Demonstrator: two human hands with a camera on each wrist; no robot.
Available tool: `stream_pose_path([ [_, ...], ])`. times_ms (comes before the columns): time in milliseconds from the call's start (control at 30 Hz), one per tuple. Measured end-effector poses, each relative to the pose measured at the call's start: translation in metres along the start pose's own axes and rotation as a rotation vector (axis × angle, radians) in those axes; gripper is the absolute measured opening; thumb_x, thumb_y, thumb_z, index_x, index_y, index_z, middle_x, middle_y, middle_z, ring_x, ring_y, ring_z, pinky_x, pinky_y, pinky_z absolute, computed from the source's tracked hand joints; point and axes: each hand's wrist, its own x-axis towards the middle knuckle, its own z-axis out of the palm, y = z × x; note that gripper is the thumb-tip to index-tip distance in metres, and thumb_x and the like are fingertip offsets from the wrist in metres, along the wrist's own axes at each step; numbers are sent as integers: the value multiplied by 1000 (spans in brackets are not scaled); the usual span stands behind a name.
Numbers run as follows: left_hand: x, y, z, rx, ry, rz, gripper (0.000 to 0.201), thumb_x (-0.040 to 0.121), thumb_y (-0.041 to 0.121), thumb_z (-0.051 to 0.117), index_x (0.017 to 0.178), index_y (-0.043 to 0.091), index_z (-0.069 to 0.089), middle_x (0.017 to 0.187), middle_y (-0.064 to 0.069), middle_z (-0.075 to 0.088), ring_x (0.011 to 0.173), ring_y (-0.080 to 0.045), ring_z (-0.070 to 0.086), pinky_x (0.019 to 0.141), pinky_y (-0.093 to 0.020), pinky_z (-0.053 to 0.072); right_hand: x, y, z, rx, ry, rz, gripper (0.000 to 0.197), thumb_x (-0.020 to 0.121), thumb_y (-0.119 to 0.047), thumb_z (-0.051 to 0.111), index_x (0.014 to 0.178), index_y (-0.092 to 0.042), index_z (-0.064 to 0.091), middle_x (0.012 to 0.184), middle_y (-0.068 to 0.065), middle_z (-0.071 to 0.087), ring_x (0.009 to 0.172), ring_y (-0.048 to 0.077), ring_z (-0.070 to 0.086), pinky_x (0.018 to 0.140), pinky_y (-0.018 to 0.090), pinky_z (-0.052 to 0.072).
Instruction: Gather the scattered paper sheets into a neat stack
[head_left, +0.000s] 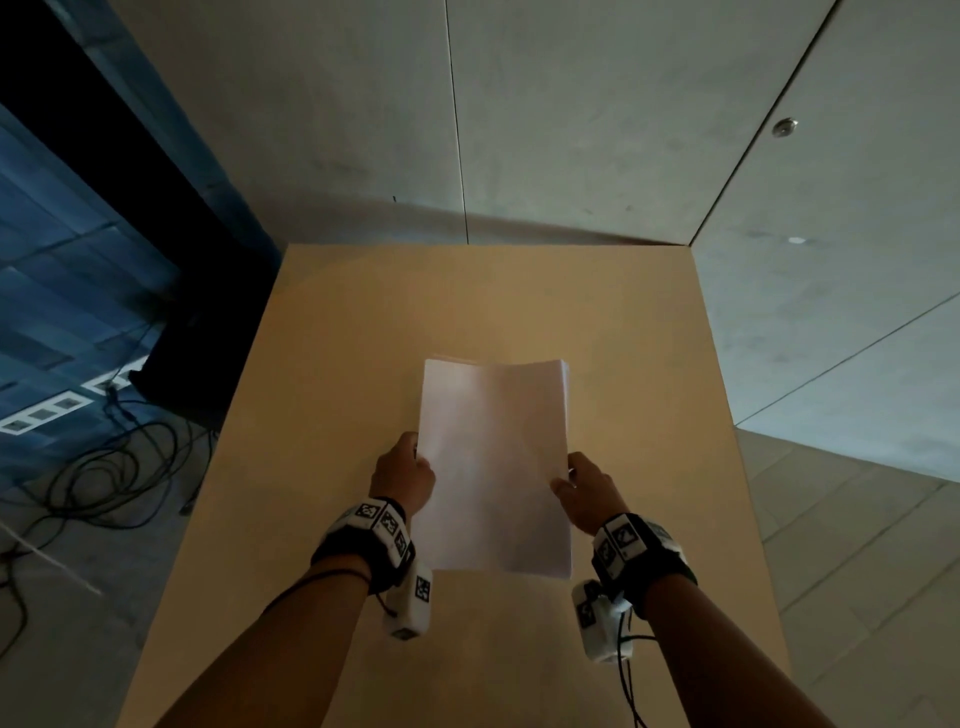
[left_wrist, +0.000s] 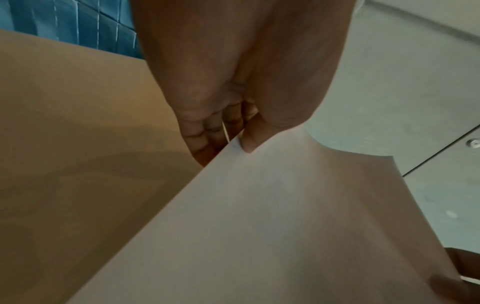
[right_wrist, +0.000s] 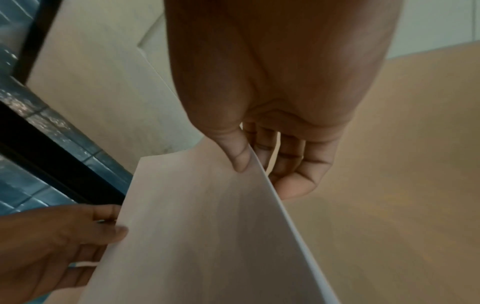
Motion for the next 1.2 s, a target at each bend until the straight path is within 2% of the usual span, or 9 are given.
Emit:
stream_pose_path([
  [100,9,-1,10,9,-3,-38,47,97,16,39,144,16,38,138,-14,52,121,-36,52,99,-42,45,14,4,10,15,-4,75,34,91,-17,52,124,-14,49,114,16,66,105,35,60,80,33,44],
  [267,17,-3,21,-9,19,-30,57,99,16,37,153,24,20,157,-7,29,137,-33,38,111,-40,35,21,9,15,20,34,101,66,89,-18,50,145,-36,19,104,15,67,93,32,58,76,37,44],
  [333,22,-4,24,1,22,-17,59,99,18,37,153,25,17,158,-6,26,139,-32,35,113,-41,33,20,8,16,11,57,75,71,90,-19,51,147,-38,13,107,15,68,97,35,62,77,39,46],
  [433,27,-2,24,42,8,-39,61,97,21,40,153,25,17,157,-8,29,138,-33,36,112,-41,33,24,8,17,24,71,73,71,90,-23,52,148,-37,14,115,14,67,104,36,63,86,43,50],
  [567,28,3,23,103,-21,-69,63,97,23,41,154,23,16,154,-9,32,136,-33,38,110,-41,33,27,7,17,70,73,94,69,88,-24,53,148,-35,19,116,14,67,104,35,63,88,44,51],
  [733,31,3,20,160,-44,-51,66,95,25,43,154,24,14,147,-12,42,128,-35,45,104,-41,38,31,8,18,68,85,103,70,84,-27,54,146,-33,24,129,15,56,113,35,57,97,46,47],
  [833,32,3,17,188,-72,-41,68,94,28,43,154,25,12,144,-13,45,125,-36,47,102,-42,40,30,4,16,56,80,138,67,87,-23,53,148,-29,25,133,15,48,120,35,49,98,42,41],
  [1067,33,9,13,277,-130,-74,68,96,35,39,154,29,4,149,-14,28,118,-38,49,94,-41,43,28,-1,14,37,63,176,67,90,-23,52,149,-27,22,139,14,42,126,35,44,100,40,39],
  [1200,30,14,6,333,-159,-96,74,94,28,37,154,28,-8,155,-12,14,113,-37,51,91,-42,48,24,-4,13,-45,100,214,66,90,-30,51,149,-28,22,141,12,38,126,35,46,99,41,40],
])
